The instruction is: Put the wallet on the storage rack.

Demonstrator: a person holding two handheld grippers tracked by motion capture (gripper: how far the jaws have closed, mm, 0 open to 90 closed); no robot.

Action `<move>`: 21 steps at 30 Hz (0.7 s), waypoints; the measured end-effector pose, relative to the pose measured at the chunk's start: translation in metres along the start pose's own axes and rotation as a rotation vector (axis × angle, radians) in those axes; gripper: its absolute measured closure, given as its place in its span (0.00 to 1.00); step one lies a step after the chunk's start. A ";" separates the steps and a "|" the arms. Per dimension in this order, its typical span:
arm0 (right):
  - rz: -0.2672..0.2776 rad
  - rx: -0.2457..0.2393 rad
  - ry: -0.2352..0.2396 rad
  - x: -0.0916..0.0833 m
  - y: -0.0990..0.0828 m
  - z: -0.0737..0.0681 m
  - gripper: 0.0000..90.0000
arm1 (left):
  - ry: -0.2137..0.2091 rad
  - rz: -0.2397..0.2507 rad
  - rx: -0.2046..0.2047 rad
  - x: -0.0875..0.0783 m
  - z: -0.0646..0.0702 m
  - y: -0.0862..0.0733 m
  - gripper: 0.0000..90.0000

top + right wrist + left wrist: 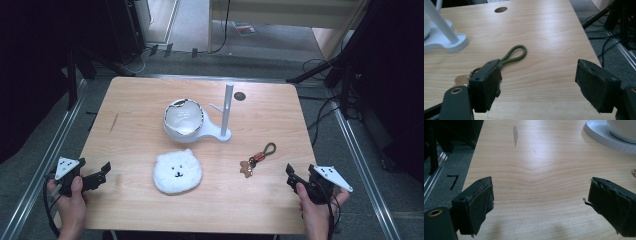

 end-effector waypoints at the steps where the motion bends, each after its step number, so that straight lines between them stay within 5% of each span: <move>1: -0.005 -0.013 0.007 0.000 0.001 -0.002 0.24 | 0.000 0.001 -0.001 0.000 0.000 0.000 0.08; 9: -0.118 -0.083 0.093 -0.001 0.012 -0.033 0.17 | -0.001 -0.004 0.003 0.000 0.000 0.000 0.08; 21: -0.221 -0.160 0.140 0.001 0.010 -0.073 0.15 | -0.003 -0.008 0.005 0.002 0.001 0.001 0.08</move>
Point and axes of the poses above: each handheld gripper's, and its own axes: x roughly forward along the jaws, y roughly out of its top, z roughly to its right, the point moved 3 cm from there along x, roughly forward along the jaws, and after that the axes turned 8 degrees about -x, right-handed, at the moved point
